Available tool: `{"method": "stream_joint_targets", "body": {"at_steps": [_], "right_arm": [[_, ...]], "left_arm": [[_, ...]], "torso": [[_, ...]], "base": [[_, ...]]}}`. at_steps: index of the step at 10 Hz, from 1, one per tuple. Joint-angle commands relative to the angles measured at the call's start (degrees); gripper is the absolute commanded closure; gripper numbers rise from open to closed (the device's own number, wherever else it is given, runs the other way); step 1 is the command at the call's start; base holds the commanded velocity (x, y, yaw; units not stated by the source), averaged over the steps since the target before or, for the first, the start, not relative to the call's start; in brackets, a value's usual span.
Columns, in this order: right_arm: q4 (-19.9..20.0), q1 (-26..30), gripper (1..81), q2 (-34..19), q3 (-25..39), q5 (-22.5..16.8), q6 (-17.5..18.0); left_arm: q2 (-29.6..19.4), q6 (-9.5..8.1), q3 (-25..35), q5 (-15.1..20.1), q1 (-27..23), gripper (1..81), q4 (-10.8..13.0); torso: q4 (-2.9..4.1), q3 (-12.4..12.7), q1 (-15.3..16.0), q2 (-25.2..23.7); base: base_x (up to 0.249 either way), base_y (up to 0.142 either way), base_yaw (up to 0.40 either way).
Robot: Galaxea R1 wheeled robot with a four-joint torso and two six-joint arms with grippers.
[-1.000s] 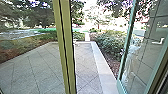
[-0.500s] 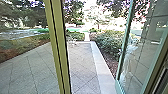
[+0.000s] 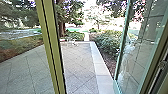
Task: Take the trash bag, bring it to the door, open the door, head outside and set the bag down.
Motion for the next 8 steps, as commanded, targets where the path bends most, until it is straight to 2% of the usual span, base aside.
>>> {"method": "stream_joint_targets", "body": {"at_steps": [1, 8], "right_arm": [[-0.5, 2.5, 1.0, 1.4, 0.1, -3.2, -0.6], [-0.5, 2.4, 1.0, 1.8, -0.4, -3.2, -0.6]], "left_arm": [[-0.2, 0.33, 0.3, 3.3, -2.8, 81.1, 0.5], [-0.1, 0.41, 0.3, 3.4, -2.8, 81.1, 0.5]], "torso": [[0.00, 0.0, 0.0, 0.0], [0.00, 0.0, 0.0, 0.0]], "base": [[0.000, -0.108, 0.000], [0.000, -0.107, 0.000]]}}
